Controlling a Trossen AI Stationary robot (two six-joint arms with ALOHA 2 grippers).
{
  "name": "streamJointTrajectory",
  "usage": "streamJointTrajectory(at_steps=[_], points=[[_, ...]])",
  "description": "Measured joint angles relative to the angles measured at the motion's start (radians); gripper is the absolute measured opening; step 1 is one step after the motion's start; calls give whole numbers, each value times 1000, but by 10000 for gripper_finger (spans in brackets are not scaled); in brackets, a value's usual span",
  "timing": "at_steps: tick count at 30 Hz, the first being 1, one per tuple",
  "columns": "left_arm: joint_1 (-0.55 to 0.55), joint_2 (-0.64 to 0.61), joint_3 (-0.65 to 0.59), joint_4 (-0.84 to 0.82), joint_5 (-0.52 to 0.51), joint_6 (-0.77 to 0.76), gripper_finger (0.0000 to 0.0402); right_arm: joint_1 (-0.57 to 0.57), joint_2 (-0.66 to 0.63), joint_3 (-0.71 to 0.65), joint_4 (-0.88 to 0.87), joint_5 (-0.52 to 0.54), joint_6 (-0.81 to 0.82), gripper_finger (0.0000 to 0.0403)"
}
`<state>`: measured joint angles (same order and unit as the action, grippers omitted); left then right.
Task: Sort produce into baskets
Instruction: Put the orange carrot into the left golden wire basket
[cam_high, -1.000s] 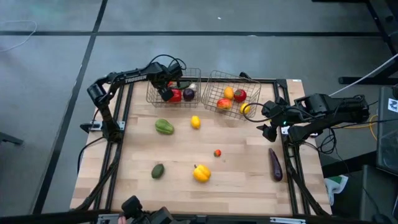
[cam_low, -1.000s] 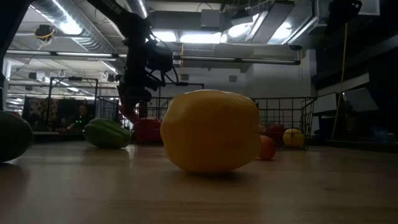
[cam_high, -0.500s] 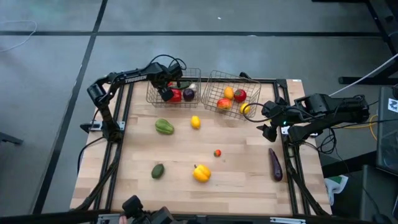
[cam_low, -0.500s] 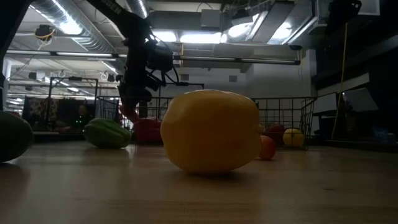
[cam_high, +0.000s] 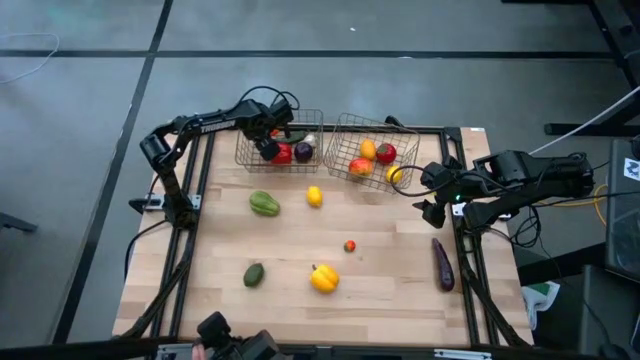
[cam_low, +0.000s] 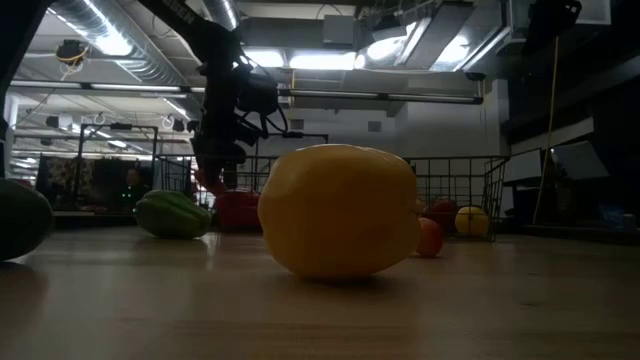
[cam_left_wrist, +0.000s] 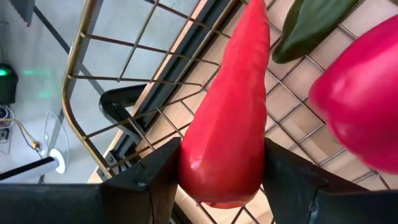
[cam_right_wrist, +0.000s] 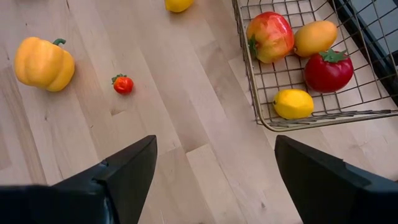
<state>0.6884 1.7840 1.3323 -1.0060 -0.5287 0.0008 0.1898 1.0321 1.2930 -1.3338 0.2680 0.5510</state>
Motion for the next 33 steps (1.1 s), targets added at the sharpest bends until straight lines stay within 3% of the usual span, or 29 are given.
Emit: streamJointTrajectory(at_steps=[14, 22, 33], points=[[2, 0, 0, 29, -1, -13, 196, 0, 0, 0, 0, 0, 0, 325], [0, 5, 0, 30, 17, 126, 196, 0, 0, 0, 0, 0, 1, 325], [0, 97, 0, 31, -19, 185, 196, 0, 0, 0, 0, 0, 0, 325]])
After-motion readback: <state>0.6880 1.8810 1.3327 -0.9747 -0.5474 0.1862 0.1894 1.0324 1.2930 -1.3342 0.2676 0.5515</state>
